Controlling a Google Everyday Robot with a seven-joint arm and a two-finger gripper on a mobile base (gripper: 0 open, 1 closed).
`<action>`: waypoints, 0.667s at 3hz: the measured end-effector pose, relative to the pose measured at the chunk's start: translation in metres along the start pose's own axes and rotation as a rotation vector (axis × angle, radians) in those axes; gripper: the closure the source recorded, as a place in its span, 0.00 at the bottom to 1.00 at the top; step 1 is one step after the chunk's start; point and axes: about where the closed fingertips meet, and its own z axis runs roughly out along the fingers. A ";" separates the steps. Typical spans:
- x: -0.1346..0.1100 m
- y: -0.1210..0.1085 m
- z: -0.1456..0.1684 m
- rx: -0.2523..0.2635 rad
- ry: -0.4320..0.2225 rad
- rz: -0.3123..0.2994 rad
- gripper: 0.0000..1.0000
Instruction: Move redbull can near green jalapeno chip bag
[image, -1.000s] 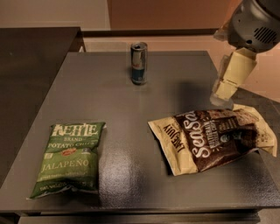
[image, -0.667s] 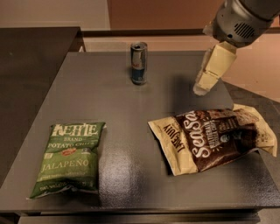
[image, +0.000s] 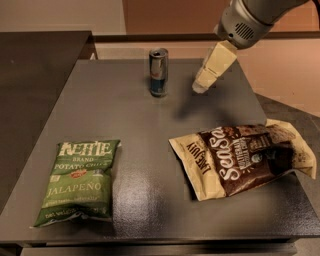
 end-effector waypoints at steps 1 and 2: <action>-0.016 -0.016 0.024 -0.016 -0.052 0.060 0.00; -0.036 -0.019 0.047 -0.042 -0.096 0.088 0.00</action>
Offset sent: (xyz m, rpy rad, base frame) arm 0.0624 0.0704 -0.0254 0.2014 0.0478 -0.0393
